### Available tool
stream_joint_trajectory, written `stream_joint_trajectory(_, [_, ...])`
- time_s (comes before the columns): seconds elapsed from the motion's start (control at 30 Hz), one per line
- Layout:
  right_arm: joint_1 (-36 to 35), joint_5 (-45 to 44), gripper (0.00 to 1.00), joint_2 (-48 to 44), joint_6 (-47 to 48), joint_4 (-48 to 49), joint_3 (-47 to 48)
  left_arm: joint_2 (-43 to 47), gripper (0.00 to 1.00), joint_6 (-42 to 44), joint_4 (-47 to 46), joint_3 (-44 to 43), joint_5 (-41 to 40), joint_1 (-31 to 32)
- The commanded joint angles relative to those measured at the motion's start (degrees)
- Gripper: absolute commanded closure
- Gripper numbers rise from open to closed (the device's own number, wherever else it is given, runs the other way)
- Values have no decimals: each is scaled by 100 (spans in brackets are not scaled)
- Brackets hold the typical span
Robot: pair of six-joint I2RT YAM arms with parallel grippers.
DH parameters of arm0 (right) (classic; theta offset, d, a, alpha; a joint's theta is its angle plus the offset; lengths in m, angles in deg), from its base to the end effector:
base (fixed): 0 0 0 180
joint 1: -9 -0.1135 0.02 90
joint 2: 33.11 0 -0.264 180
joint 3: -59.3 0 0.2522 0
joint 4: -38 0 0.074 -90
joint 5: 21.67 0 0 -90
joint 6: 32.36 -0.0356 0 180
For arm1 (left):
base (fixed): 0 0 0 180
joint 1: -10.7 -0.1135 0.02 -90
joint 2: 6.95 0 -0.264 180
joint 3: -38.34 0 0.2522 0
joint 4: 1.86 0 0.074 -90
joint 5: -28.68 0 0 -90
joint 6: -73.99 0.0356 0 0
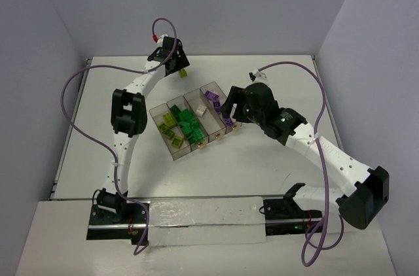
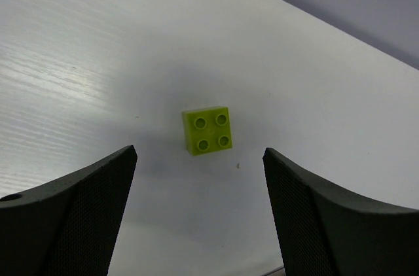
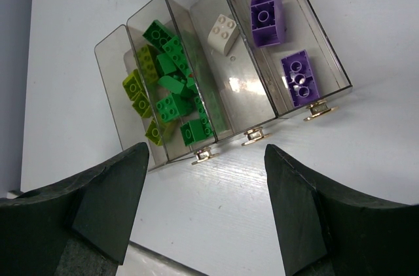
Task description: Sort the legos into containers by color
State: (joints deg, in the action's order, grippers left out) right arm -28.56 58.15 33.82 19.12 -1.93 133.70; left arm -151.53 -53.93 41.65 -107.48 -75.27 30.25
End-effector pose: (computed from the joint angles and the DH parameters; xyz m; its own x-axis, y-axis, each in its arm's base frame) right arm 0.2088 0.1527 0.3307 -0.6329 0.2866 -0.7192 -0.1120 0.8853 0.4513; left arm 0.5378 -0.1819 0.1989 -0.5963 -0.4212 -0.6834 -0.2660 0.9069 -0.3268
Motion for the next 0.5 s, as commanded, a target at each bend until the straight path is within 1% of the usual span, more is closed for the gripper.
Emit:
stream_joint_trajectory(0.0, [11, -36, 21, 30, 2, 183, 158, -312, 15, -437, -95, -450, -71, 39])
stream_joint_trajectory(0.1, [3, -43, 21, 26, -6, 190, 143, -378, 16, -530, -8, -468, -248, 16])
stream_joint_trajectory(0.3, [7, -45, 21, 22, 10, 200, 132, -513, 16, -665, 233, -511, -258, -46])
stream_joint_trajectory(0.43, [11, -37, 21, 23, 4, 209, 115, -438, 16, -721, 282, -377, -249, -85])
stream_joint_trajectory(0.47, [3, -44, 21, 31, 10, 209, 114, -338, 16, -763, 248, -235, -265, -101])
